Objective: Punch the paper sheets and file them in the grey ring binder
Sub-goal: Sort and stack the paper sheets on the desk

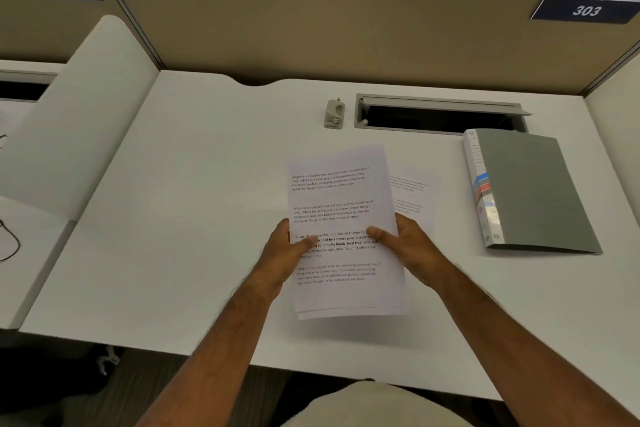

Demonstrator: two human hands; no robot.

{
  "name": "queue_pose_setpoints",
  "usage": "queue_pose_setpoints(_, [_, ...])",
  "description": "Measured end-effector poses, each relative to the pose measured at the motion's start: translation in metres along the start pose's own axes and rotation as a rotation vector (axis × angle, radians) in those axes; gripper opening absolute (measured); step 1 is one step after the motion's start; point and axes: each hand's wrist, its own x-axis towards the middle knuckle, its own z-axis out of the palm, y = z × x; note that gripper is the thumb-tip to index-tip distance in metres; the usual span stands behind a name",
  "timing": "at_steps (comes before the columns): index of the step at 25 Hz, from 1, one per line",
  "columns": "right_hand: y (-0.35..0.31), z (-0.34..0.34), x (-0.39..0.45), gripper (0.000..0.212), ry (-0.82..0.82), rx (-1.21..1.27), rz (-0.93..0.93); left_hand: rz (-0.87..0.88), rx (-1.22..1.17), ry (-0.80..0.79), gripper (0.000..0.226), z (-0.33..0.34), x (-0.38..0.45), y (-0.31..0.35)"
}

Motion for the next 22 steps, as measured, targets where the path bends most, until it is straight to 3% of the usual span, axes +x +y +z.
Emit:
queue_pose_setpoints(8, [-0.018,0.025,0.013,0.032,0.095,-0.168,-0.119,0.189,-0.026,0.086,0.036,-0.020,-0.004,0.018])
queue_pose_setpoints(15, [-0.057,0.052,0.036,0.031,0.125,-0.239,-0.308,0.404,0.018,0.309,0.032,-0.048,-0.007,0.055])
queue_pose_setpoints(19, [-0.049,0.062,0.048,0.037,0.099,-0.360,-0.268,0.330,0.070,0.327,0.040,-0.054,0.003,0.044])
queue_pose_setpoints(22, [-0.036,0.062,0.051,0.030,0.071,-0.346,-0.231,0.234,0.070,0.287,0.040,-0.050,0.010,0.029])
